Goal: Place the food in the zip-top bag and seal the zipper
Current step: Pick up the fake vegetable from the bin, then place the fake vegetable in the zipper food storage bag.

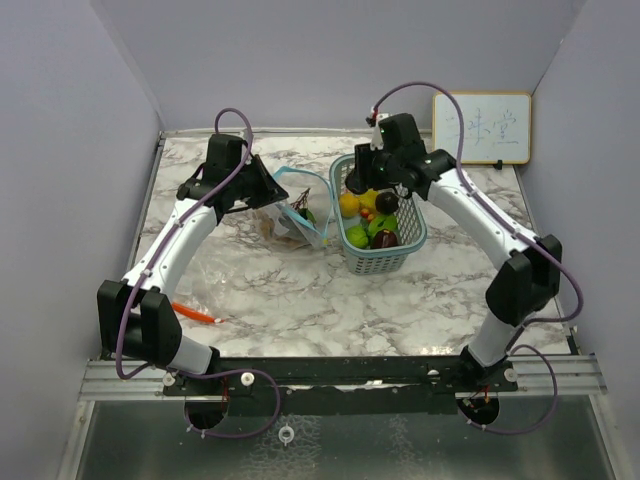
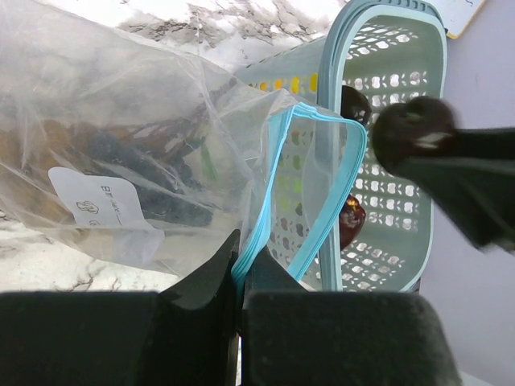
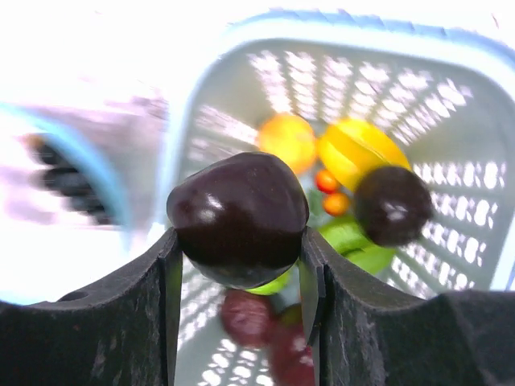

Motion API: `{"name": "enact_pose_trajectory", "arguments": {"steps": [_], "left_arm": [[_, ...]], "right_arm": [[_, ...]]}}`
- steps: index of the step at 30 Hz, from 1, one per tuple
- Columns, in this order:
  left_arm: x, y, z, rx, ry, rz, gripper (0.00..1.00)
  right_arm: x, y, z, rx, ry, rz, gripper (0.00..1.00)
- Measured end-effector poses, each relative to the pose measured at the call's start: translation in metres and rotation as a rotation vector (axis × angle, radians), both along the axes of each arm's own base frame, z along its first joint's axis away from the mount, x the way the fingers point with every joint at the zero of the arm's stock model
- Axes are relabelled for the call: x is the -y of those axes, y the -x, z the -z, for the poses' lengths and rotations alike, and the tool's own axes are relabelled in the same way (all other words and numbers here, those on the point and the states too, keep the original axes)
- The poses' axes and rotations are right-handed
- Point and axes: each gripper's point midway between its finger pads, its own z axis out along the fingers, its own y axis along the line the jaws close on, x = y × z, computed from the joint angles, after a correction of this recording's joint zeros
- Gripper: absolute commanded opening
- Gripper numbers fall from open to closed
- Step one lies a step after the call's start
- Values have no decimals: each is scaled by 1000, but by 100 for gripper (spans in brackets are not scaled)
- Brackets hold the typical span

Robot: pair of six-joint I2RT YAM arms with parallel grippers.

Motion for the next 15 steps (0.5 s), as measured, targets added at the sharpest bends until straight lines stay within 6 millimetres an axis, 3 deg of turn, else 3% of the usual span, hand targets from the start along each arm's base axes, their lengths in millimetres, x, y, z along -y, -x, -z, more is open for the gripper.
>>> {"name": "enact_pose_trajectory", "arguments": {"steps": [3,7,9,11,15], "left_arm": [[1,0,2,-5,7,-1,0],[3,1,3,-11,21,4,0],[4,1,1,-6,29,6,0],[5,0,0,-3,32,6,0],[5,0,0,-5,37,2,0]], "right_arm": [[-20,9,-59,104,-148,-100,25],[-57,31,-104,178,-300,-271,29],[-78,45,-110,178,-347,-357,32],[-94,54,-107,159,-377,-413,43],[-114,60,-82,97,-384,-457,58]]}}
